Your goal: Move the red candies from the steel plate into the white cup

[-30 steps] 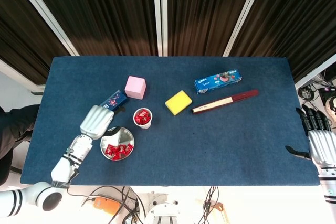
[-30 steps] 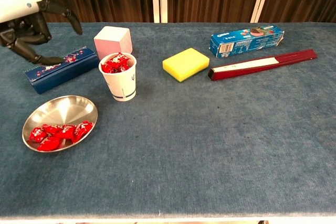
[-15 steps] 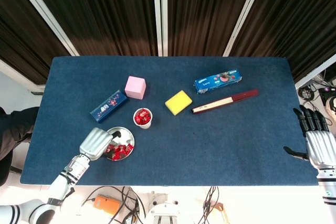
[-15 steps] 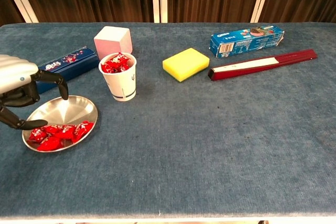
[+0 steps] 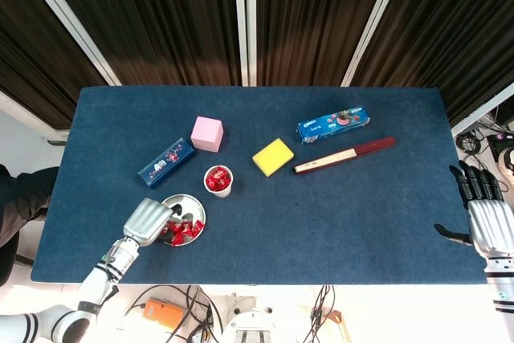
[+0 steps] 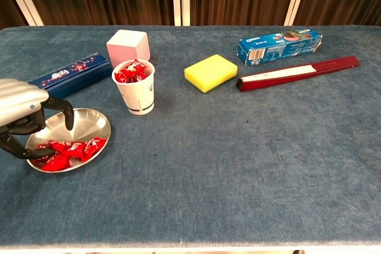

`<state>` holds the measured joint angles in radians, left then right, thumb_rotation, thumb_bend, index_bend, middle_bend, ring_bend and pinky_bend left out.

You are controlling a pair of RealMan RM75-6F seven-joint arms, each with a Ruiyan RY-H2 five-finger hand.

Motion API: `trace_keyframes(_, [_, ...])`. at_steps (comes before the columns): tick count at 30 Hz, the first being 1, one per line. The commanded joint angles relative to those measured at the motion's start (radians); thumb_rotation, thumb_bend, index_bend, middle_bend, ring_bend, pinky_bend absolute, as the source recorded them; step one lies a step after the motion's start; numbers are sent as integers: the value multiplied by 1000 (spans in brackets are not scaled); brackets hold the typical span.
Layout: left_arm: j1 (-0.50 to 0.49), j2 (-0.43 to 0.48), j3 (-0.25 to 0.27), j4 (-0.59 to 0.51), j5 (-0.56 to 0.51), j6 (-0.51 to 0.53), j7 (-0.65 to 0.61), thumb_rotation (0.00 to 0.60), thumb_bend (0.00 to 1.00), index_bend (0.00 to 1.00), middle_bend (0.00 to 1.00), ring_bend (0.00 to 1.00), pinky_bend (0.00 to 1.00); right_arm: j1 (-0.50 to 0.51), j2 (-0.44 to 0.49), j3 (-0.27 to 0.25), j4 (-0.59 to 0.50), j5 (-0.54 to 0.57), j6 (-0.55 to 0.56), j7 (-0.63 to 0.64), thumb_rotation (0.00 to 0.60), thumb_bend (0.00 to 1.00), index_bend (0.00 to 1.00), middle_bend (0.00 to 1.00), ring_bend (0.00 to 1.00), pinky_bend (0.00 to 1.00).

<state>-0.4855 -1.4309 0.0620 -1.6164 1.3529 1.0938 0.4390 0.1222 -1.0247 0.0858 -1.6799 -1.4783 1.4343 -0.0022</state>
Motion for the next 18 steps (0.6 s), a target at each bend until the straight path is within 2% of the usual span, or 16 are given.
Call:
trace_keyframes(1, [-1, -6, -9, 12, -5, -10, -23, 600, 228, 416, 948, 859, 800, 1, -1, 0, 0, 0, -2, 0, 600, 152, 0, 9, 0, 0])
trace_keyframes(11, [-9, -21, -19, 40, -8, -41, -40, 600, 255, 469, 948, 858, 800, 2, 0, 2, 1, 7, -5, -2, 600, 151, 0, 9, 0, 0])
trace_keyframes(18, [-14, -26, -15, 42, 8, -62, -88, 600, 329, 517, 948, 859, 800, 5, -2, 2, 2, 12, -11, -3, 600, 151, 0, 10, 0, 0])
